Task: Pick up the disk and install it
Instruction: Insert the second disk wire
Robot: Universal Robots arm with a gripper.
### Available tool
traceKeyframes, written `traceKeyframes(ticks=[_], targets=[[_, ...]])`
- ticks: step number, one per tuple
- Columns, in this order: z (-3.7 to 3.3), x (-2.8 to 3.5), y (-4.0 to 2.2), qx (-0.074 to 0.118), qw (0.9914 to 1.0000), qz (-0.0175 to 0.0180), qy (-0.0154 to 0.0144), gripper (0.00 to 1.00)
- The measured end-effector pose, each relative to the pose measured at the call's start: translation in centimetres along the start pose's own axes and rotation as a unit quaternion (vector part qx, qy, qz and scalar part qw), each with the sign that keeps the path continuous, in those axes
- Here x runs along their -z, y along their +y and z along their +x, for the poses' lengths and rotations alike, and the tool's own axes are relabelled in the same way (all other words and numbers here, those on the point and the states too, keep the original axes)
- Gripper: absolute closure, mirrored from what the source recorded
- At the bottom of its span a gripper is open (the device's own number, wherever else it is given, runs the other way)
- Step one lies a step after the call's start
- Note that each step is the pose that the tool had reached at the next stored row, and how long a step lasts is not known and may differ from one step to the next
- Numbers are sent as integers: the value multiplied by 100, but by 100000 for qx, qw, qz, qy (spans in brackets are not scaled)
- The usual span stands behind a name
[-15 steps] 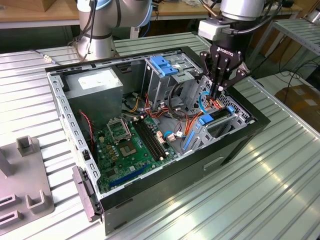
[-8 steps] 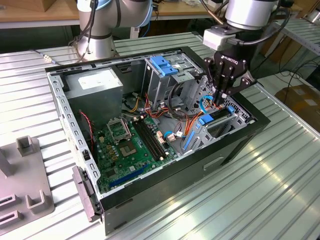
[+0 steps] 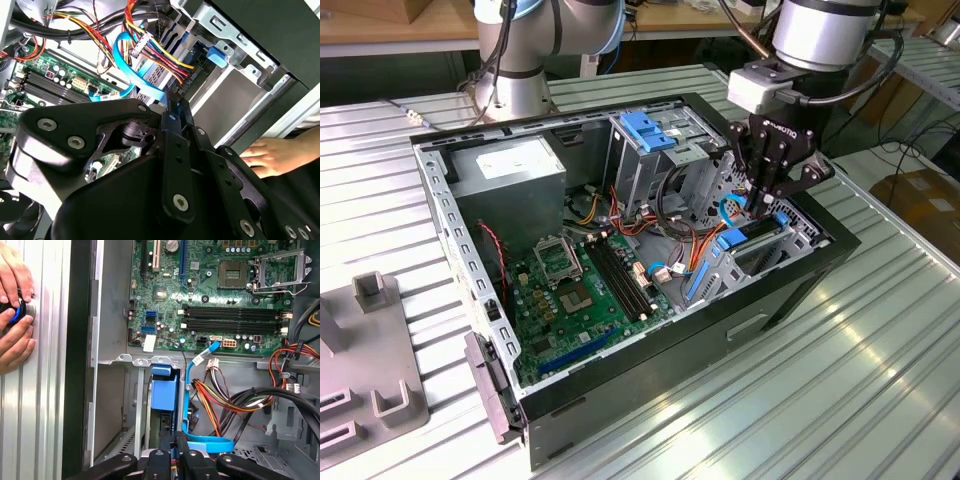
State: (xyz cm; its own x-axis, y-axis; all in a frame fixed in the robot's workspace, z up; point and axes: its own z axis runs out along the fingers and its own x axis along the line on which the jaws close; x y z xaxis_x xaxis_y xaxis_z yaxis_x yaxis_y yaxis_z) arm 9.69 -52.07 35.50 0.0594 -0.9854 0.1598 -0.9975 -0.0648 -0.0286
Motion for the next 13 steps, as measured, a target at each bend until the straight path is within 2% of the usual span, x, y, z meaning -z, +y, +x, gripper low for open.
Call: traceKeyframes(ticks=[2,4,5,9,12,13], targets=[[13,-12,9,-65,99999,324,-207,84],[38,-31,15,-121,99996,652,-636,84],[47,-41,17,-145,99993,723,-930,84],[72,-61,23,-190,99984,861,-1548,84],[108,-72,29,-252,99961,957,-2601,84],[107,-73,28,-249,99960,957,-2637,84]])
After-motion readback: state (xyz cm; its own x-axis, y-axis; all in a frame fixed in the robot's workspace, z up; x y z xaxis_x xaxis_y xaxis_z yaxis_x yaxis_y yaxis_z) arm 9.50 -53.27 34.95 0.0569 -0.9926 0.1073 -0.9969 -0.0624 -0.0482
